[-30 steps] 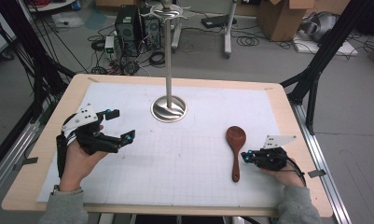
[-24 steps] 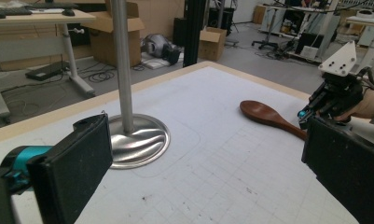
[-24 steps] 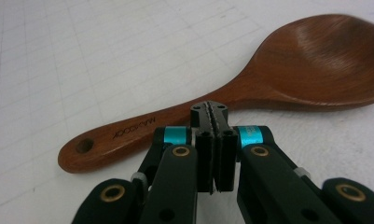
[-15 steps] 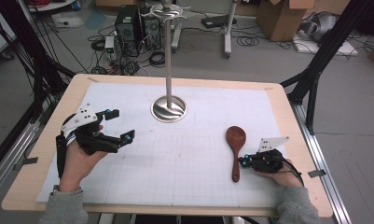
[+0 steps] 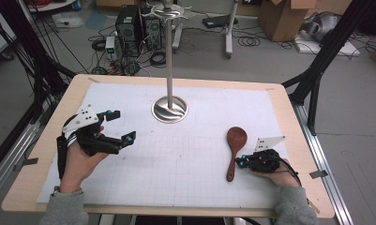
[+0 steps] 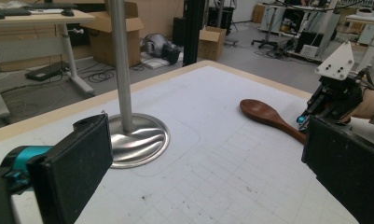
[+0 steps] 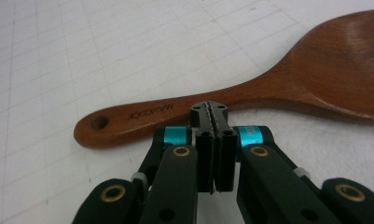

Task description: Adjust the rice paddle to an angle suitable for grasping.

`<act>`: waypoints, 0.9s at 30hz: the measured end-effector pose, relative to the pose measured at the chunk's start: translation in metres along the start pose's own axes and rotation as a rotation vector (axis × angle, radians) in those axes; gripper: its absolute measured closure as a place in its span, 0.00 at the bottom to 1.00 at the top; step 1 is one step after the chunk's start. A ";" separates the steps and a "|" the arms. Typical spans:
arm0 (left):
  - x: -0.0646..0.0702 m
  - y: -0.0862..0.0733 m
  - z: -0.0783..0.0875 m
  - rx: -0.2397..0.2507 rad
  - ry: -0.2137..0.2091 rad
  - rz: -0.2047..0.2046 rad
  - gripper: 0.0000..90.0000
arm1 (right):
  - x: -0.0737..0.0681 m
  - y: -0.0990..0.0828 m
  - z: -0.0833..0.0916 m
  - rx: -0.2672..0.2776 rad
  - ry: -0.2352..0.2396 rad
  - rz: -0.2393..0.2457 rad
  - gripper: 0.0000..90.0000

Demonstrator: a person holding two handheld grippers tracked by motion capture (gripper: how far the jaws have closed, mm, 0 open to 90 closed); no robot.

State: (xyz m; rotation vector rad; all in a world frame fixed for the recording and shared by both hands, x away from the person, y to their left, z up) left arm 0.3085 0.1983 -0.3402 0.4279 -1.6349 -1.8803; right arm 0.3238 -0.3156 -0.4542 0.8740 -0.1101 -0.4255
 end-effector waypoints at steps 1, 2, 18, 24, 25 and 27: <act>0.000 0.000 0.000 0.001 -0.011 -0.004 0.02 | -0.001 0.001 -0.002 0.000 -0.002 0.002 0.99; 0.001 -0.001 0.000 0.003 -0.018 -0.002 0.03 | -0.001 0.003 -0.003 0.001 -0.003 0.005 0.99; -0.001 -0.003 0.006 -0.005 0.008 0.007 0.03 | -0.002 0.014 -0.017 -0.001 -0.010 -0.004 0.99; -0.003 -0.005 0.010 -0.002 0.025 0.007 0.03 | -0.004 0.020 -0.024 -0.002 -0.041 0.002 1.00; -0.003 -0.005 0.010 0.001 0.033 0.007 0.03 | -0.004 0.021 -0.025 0.000 -0.048 -0.003 1.00; -0.003 -0.005 0.011 0.004 0.036 0.011 0.02 | -0.003 0.022 -0.027 0.001 -0.053 -0.005 1.00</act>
Point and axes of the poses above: each handheld gripper's, and its own axes: z roughly backward along the jaws, y roughly out of its top, x roughly to its right, the point moved 1 cm from there along -z, roughly forward along the jaws, and after that the axes turned 4 degrees about z, right-handed, at the moved point
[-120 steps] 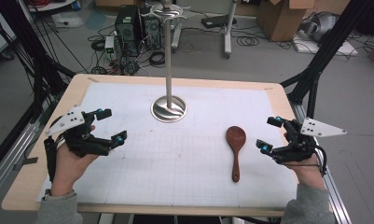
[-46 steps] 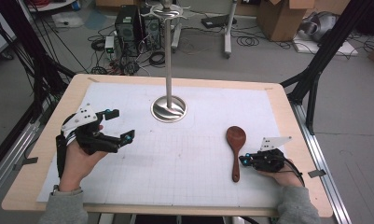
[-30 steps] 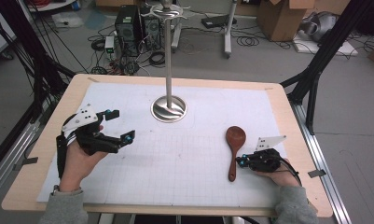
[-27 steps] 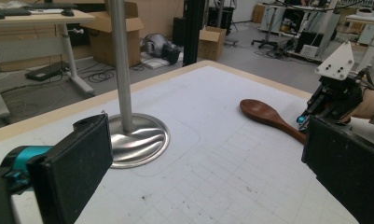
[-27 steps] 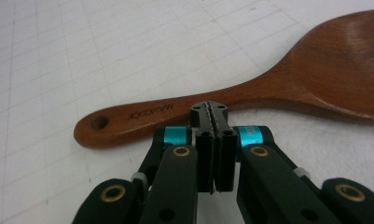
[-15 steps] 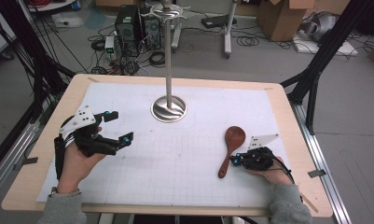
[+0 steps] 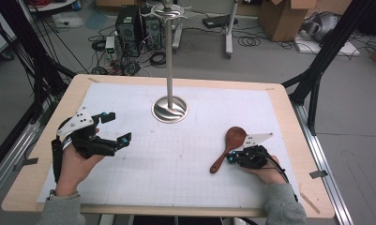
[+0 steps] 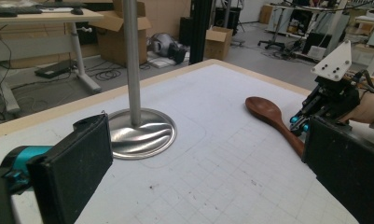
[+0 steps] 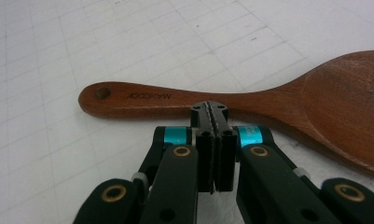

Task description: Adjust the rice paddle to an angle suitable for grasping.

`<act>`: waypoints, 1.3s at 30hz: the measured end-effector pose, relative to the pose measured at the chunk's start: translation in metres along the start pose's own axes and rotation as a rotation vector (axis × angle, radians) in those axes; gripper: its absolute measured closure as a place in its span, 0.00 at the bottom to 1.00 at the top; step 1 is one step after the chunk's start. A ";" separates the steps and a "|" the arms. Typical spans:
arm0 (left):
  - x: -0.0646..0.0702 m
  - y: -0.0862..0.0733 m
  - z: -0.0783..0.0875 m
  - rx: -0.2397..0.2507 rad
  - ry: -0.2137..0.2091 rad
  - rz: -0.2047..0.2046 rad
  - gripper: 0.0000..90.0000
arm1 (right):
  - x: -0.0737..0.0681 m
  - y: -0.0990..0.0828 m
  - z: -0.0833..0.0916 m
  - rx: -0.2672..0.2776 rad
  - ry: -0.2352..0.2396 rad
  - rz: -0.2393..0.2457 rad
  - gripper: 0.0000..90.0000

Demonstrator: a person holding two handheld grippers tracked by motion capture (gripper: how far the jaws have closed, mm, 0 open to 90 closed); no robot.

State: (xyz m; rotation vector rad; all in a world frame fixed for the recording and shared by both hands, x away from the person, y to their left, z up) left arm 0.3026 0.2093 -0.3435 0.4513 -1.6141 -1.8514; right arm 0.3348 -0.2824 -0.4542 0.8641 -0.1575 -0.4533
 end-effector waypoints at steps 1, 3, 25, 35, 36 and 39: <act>0.000 0.000 0.001 -0.001 0.001 -0.001 0.02 | 0.000 0.000 -0.001 0.001 0.000 0.002 1.00; 0.000 -0.001 0.002 0.000 0.005 -0.002 0.03 | 0.001 0.001 -0.002 -0.001 -0.007 -0.009 1.00; -0.001 -0.007 0.016 -0.011 0.038 0.008 0.03 | 0.002 0.021 -0.025 0.003 -0.064 -0.037 1.00; -0.003 -0.011 0.019 -0.016 0.043 0.021 0.03 | 0.012 0.034 -0.003 0.108 -0.095 -0.104 1.00; -0.003 -0.011 0.018 -0.018 0.046 0.024 0.02 | 0.015 0.036 -0.001 0.118 -0.099 -0.114 1.00; -0.002 -0.012 0.018 -0.022 0.046 0.023 0.03 | 0.023 0.042 -0.002 0.090 -0.131 -0.108 1.00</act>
Point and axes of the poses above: each handheld gripper's, and its own axes: z roughly backward along the jaws, y roughly out of its top, x roughly to its right, the point moved 1 cm from there along -z, roughly forward along the jaws, and after that the axes turned 4 degrees about z, right-handed, at the moved point
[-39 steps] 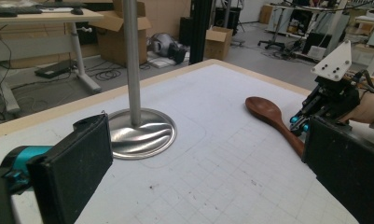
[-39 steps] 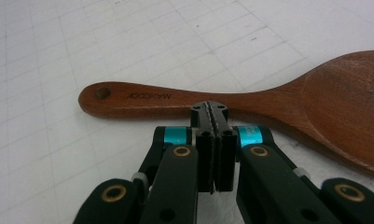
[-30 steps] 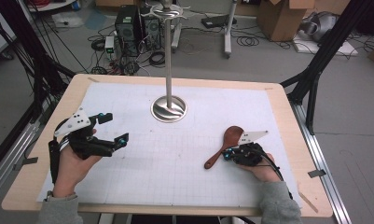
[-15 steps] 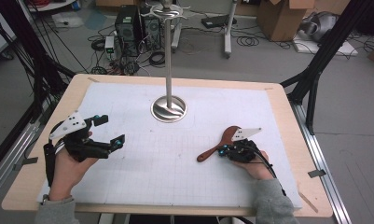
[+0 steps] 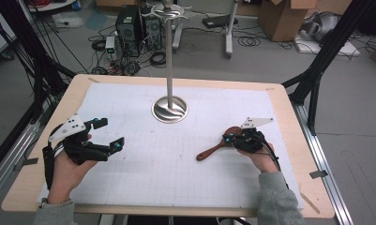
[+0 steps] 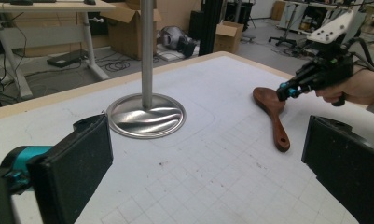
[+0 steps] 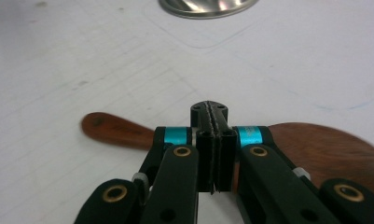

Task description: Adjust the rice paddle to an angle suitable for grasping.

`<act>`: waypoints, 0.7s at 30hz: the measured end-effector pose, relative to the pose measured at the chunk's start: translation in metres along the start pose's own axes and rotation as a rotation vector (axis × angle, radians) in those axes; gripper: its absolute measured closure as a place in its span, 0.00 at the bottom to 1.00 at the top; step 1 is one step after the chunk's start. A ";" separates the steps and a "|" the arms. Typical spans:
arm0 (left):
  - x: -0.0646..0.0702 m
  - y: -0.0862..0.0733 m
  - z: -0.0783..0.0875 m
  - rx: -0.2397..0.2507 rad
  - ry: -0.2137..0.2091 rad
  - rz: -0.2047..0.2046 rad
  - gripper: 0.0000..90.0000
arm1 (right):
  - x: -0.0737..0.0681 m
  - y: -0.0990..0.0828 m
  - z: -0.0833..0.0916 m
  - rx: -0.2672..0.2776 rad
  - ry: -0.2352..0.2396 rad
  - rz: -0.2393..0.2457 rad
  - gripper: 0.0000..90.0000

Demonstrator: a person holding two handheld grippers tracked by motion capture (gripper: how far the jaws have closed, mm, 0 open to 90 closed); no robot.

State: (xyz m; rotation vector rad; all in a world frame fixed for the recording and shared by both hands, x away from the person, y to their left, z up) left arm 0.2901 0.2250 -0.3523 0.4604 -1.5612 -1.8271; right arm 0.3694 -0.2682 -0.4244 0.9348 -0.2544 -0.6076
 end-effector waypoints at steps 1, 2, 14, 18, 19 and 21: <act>0.000 0.000 0.000 -0.002 -0.001 -0.004 0.03 | 0.003 0.002 -0.001 -0.015 -0.012 0.001 1.00; 0.001 0.000 0.000 0.001 -0.002 -0.002 0.02 | 0.007 0.004 -0.003 -0.024 -0.027 0.012 1.00; -0.001 -0.001 -0.002 -0.006 -0.007 0.003 0.03 | 0.039 0.018 -0.022 -0.046 -0.086 -0.040 1.00; -0.001 -0.001 0.001 -0.001 -0.003 0.005 0.03 | 0.047 0.016 -0.028 -0.048 -0.097 -0.069 1.00; -0.001 -0.001 0.002 0.003 0.000 0.007 0.03 | 0.048 0.015 -0.029 -0.057 -0.096 -0.078 1.00; -0.003 0.000 0.004 0.011 0.004 0.007 0.02 | 0.051 0.016 -0.029 -0.044 -0.106 -0.100 1.00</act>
Point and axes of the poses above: each handheld gripper's, and its own axes: z roughly backward along the jaws, y roughly out of its top, x roughly to its right, the point moved 1 cm from there along -z, roughly forward along the jaws, and after that the axes turned 4 degrees about z, right-handed, at the moved point
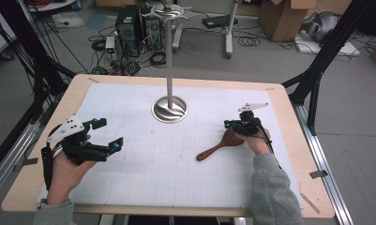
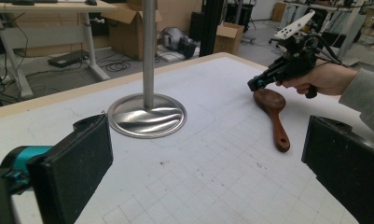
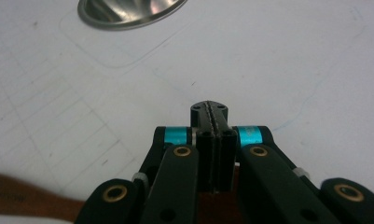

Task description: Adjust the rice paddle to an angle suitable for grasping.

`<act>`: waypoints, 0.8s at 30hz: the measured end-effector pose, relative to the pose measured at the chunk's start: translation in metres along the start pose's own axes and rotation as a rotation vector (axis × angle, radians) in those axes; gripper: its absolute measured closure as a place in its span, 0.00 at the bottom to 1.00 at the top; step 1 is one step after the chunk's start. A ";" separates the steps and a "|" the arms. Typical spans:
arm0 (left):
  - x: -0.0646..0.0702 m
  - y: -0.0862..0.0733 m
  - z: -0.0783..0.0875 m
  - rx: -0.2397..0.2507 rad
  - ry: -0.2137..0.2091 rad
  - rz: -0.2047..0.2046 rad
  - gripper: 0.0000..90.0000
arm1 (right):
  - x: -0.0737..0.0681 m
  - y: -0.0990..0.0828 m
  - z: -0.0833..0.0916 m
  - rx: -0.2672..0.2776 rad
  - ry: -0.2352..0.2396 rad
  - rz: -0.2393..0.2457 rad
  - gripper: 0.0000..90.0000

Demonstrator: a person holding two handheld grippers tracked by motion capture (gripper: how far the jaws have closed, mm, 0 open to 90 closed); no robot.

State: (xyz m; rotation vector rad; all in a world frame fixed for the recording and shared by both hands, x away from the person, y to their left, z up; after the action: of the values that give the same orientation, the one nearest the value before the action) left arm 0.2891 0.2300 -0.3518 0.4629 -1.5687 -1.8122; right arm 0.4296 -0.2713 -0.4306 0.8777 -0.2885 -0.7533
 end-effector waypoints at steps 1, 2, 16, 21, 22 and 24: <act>0.000 0.000 0.000 0.002 0.001 0.001 0.02 | 0.000 0.001 -0.001 -0.012 -0.012 0.010 1.00; 0.000 0.000 0.001 0.002 0.002 0.003 0.02 | 0.001 0.002 -0.003 -0.030 -0.020 0.017 1.00; -0.004 -0.001 0.006 0.010 0.008 0.015 0.02 | 0.011 0.012 -0.025 -0.156 -0.043 0.050 1.00; -0.005 -0.002 0.008 0.009 0.012 0.015 0.03 | 0.011 0.012 -0.028 -0.183 -0.043 0.048 1.00; -0.005 -0.002 0.008 0.010 0.013 0.016 0.03 | 0.011 0.011 -0.027 -0.187 -0.044 0.047 1.00; -0.005 -0.003 0.008 0.009 0.013 0.021 0.03 | 0.010 0.011 -0.026 -0.198 -0.048 0.058 1.00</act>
State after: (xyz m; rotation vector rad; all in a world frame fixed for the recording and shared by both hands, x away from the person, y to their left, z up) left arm 0.2860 0.2393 -0.3535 0.4593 -1.5680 -1.7840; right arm 0.4552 -0.2581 -0.4391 0.6624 -0.2753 -0.7359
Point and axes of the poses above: each handheld gripper's, and its own axes: z roughly backward along the jaws, y roughly out of its top, x roughly to its right, the point moved 1 cm from there along -z, roughly forward along the jaws, and after that the axes turned 4 degrees about z, right-handed, at the moved point
